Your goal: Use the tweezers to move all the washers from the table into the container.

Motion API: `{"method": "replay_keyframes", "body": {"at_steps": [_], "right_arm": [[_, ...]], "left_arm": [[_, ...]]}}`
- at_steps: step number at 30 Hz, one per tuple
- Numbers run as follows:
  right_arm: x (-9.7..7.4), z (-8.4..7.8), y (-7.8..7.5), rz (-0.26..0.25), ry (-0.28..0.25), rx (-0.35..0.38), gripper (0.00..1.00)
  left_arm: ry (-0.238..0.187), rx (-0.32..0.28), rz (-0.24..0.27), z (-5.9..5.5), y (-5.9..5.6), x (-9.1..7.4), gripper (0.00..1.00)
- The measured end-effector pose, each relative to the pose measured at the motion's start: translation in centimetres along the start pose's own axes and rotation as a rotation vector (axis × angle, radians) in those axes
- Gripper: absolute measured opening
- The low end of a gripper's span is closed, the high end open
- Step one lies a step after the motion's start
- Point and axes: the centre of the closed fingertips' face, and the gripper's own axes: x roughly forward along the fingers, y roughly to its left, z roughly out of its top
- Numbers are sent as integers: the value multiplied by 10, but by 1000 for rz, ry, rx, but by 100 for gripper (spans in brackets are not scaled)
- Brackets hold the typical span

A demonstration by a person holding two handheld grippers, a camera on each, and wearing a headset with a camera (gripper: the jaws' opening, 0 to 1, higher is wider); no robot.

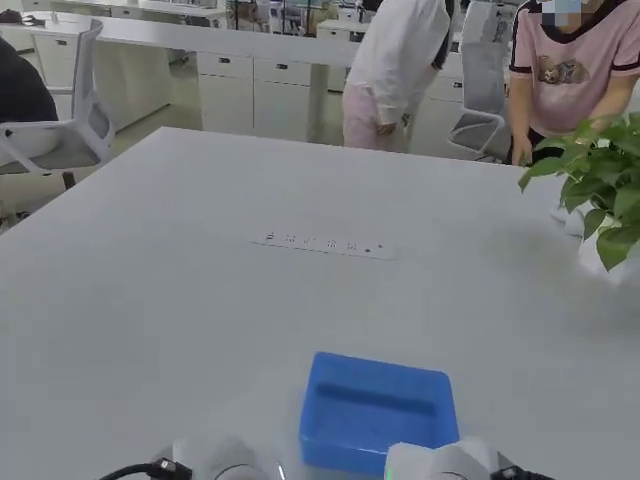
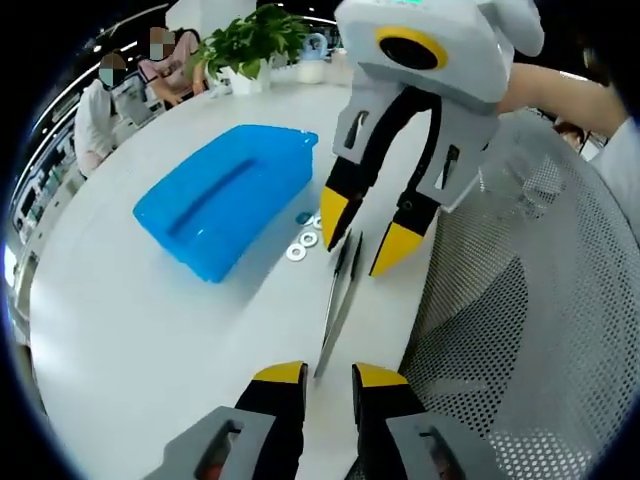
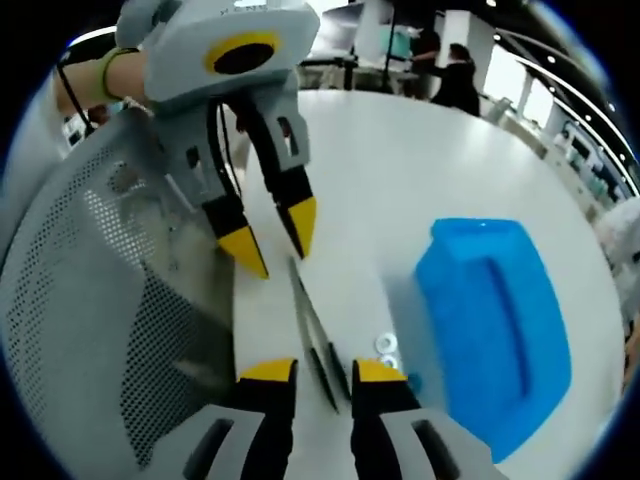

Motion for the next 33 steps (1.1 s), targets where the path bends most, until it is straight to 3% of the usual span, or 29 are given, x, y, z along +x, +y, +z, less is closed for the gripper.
{"method": "replay_keyframes", "body": {"at_steps": [5,9,15,19,23,33], "right_arm": [[4,0,0,23,36,-59,13],[7,-4,2,46,62,-86,11],[6,-4,1,47,60,-103,7],[3,-7,0,33,59,-112,7],[-4,-4,0,23,17,-80,6],[-13,5,0,-4,-78,-24,6]], "left_arm": [[22,40,13,2,4,5,6],[40,133,26,5,7,6,0],[27,151,11,6,6,5,0],[-26,175,7,16,3,-10,0],[-67,174,-2,26,0,-25,0],[-194,219,-9,70,-11,-60,0]]}}
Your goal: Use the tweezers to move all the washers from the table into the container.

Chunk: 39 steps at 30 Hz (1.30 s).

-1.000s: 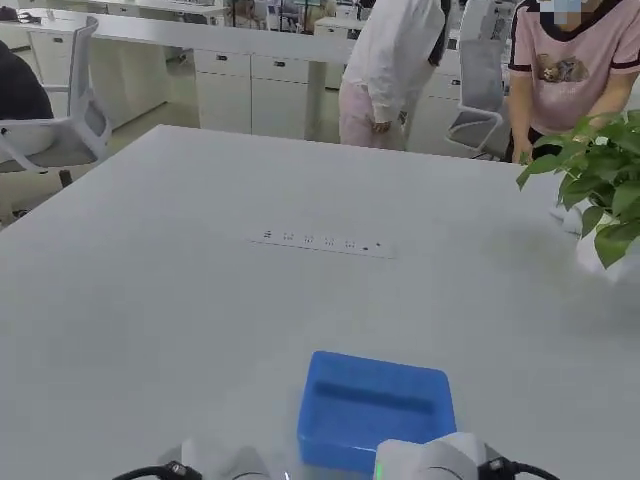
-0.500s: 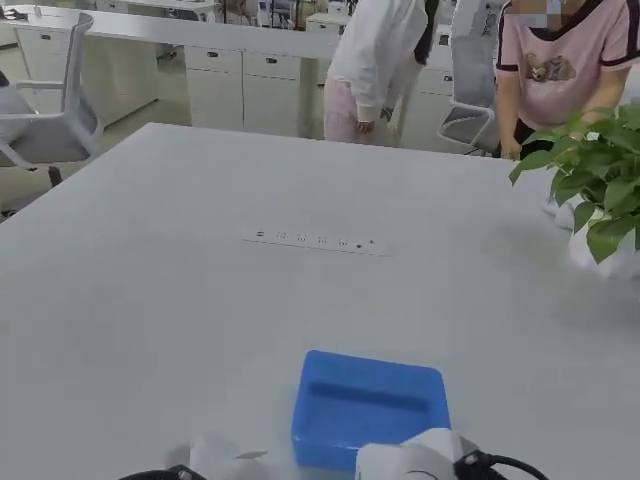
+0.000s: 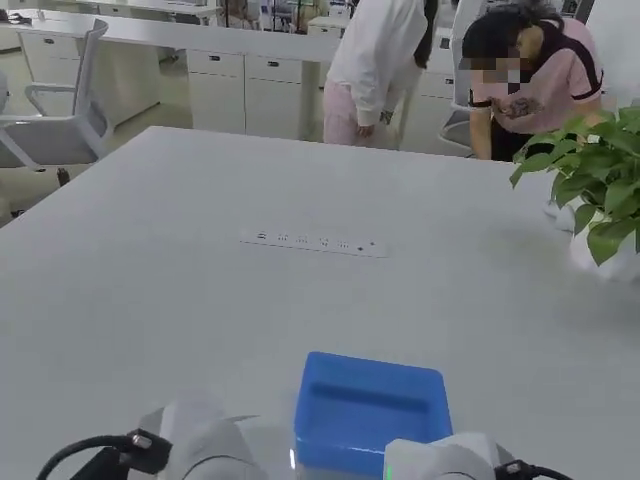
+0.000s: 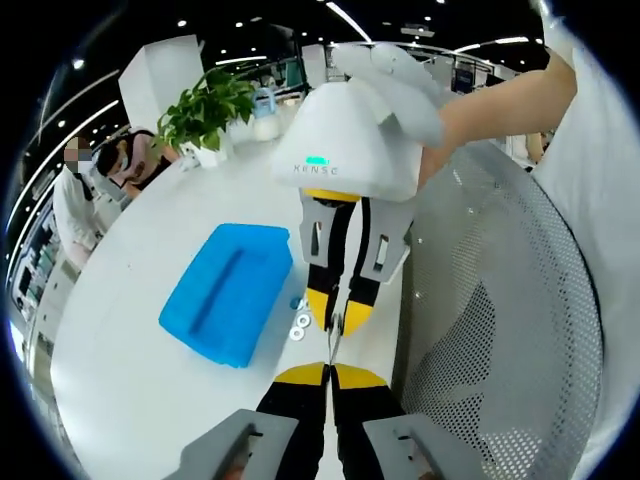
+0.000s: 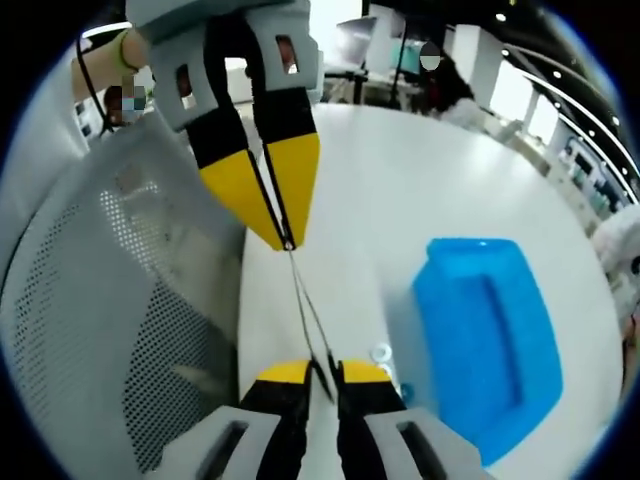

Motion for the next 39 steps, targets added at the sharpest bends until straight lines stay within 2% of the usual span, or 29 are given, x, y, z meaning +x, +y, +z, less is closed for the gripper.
{"method": "replay_keyframes", "body": {"at_steps": [2,10,13,17,20,23,25,27,28,31,34,39], "right_arm": [[-1,2,0,-4,-28,15,6],[-1,11,2,-12,-133,54,6],[0,11,1,-26,-159,54,7],[-5,12,2,-33,-178,43,9],[-14,24,2,-38,-245,54,12],[-16,28,2,-35,-255,42,12],[-14,25,2,-29,-240,35,7],[-14,24,-2,-32,-249,108,7],[-15,24,-3,-34,-254,121,7],[-16,20,-9,-75,-229,111,7],[-19,22,-12,-98,-241,118,7],[-22,22,-16,-126,-252,133,7]], "left_arm": [[-12,2,-5,6,0,-2,0],[-54,30,-27,19,0,-5,0],[-42,55,-29,19,0,-4,0],[-71,70,-56,27,-4,-1,0],[-77,83,-63,34,-4,2,0],[-79,99,-78,40,-6,5,0],[-73,121,-80,42,-6,7,0],[-70,133,-78,44,-3,8,0],[-69,133,-79,44,-2,8,0],[-68,130,-89,42,4,11,0],[-73,130,-94,45,7,9,0],[-63,164,-109,51,7,11,0]]}}
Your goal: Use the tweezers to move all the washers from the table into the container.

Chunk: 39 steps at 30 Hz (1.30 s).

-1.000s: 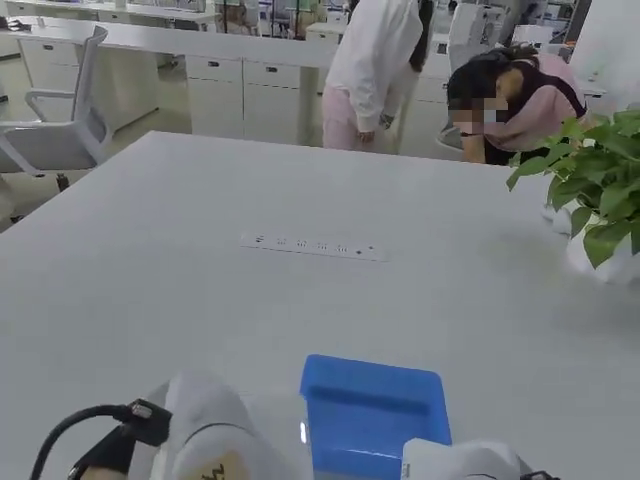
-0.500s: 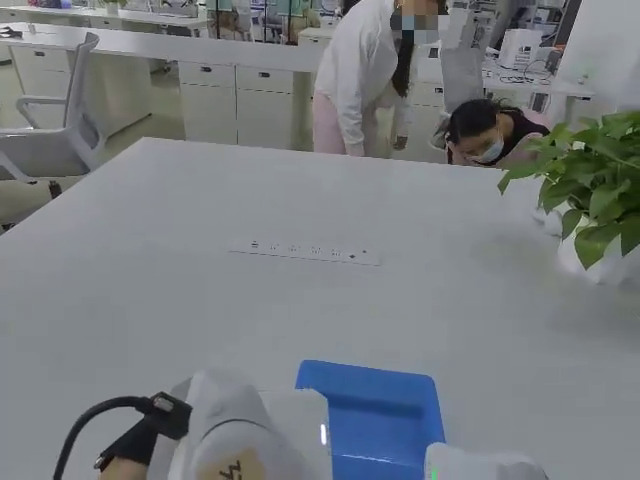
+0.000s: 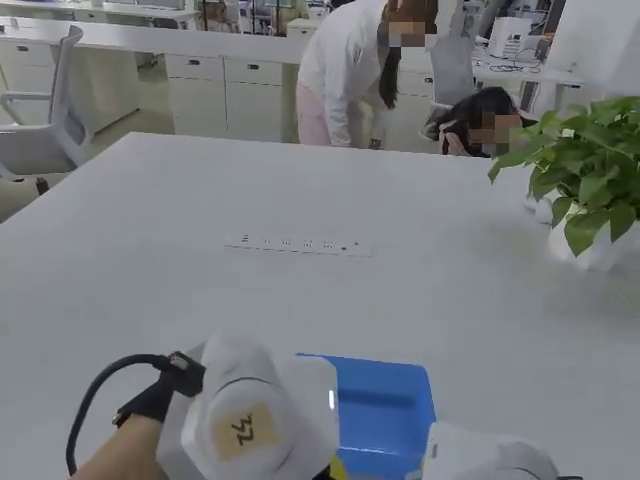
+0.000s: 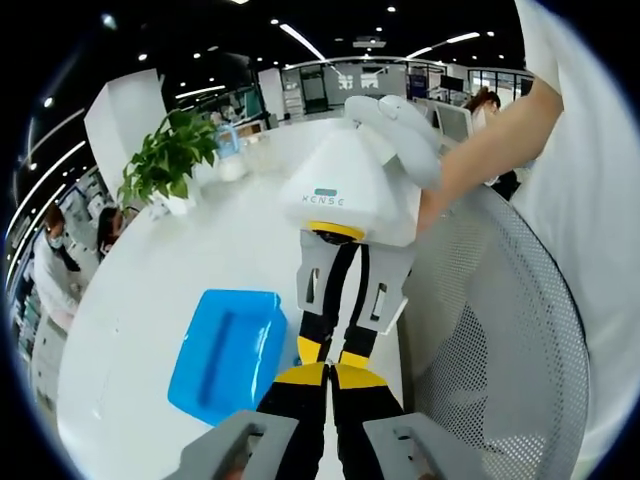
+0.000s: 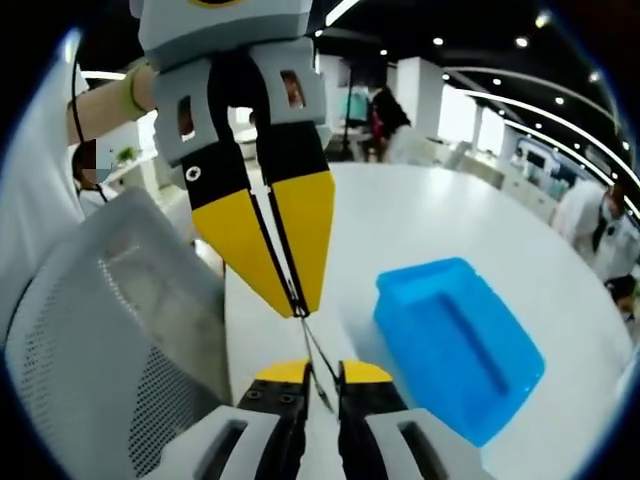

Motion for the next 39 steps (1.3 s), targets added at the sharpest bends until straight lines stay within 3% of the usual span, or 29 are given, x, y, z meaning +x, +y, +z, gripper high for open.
{"method": "replay_keyframes", "body": {"at_steps": [9,15,20,31,36,39], "right_arm": [[-1,-14,-6,-42,-6,48,8],[-2,-12,-10,-28,-47,156,8],[-4,-13,-16,-16,-74,291,8],[-8,-19,-21,-30,-16,317,7],[-8,-20,-24,-54,-11,326,6],[-6,-19,-26,-84,-23,335,5]], "left_arm": [[37,51,-37,1,-1,11,0],[45,42,-55,7,7,13,0],[44,12,-73,14,16,18,0],[-19,-18,-143,32,18,33,0],[-96,-81,-167,33,23,34,0],[-123,-66,-164,30,25,33,0]]}}
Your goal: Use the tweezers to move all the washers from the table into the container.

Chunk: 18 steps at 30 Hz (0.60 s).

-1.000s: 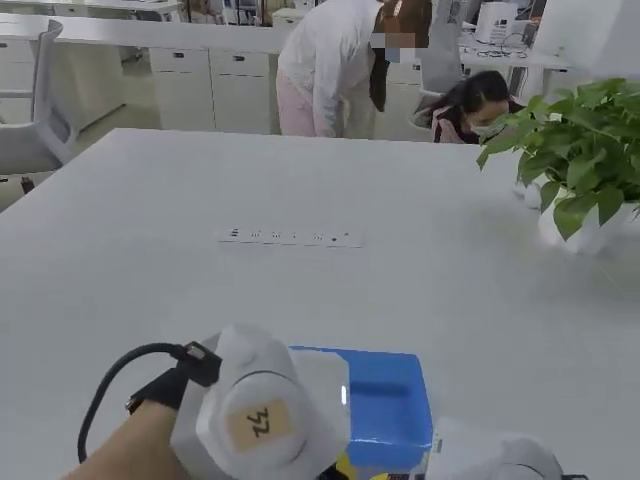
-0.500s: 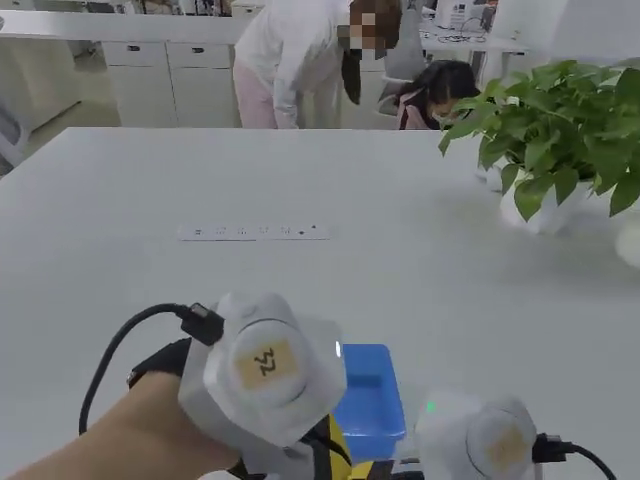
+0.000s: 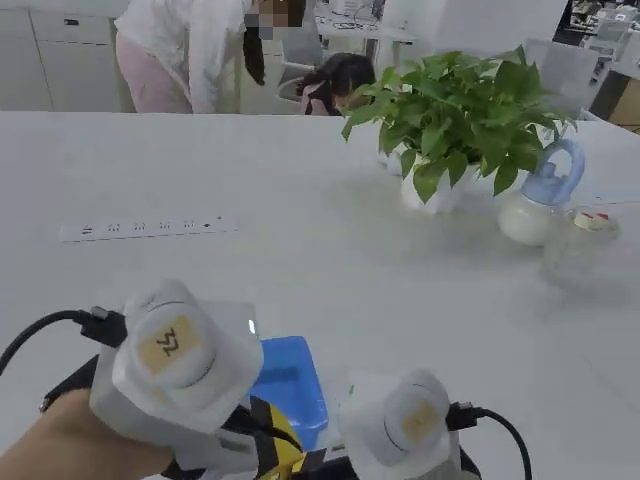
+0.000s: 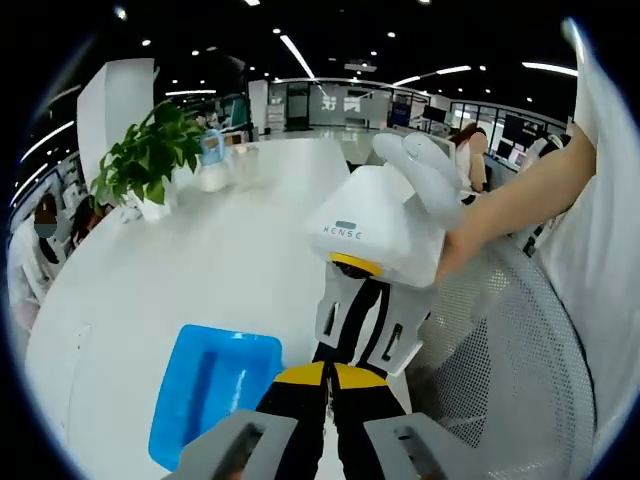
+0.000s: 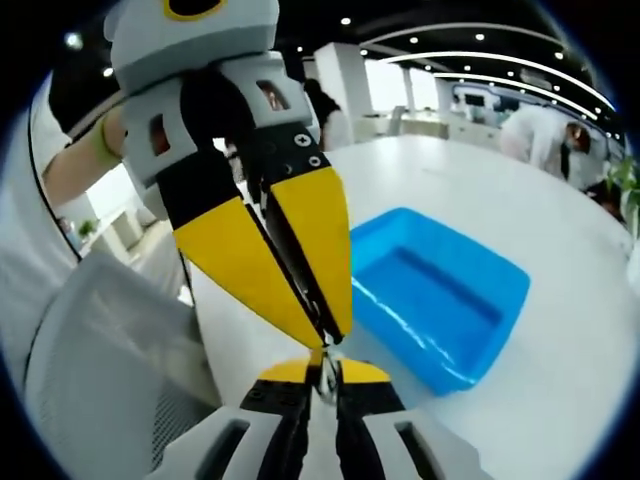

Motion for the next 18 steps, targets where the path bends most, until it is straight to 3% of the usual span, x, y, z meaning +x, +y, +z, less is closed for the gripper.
{"method": "replay_keyframes", "body": {"at_steps": [3,8,10,16,18], "right_arm": [[0,0,1,-21,-1,4,5],[-2,-2,0,-66,-24,9,4],[-2,-2,0,-84,-36,13,4],[-3,-3,1,-112,-45,-2,4],[-4,-4,1,-120,-51,-4,4]], "left_arm": [[-33,6,-4,0,-1,0,0],[-72,-48,9,-7,-5,1,2],[-115,-98,14,-3,-7,-1,6],[-243,-247,125,-1,5,-19,25],[-238,-240,179,-9,7,-27,28]]}}
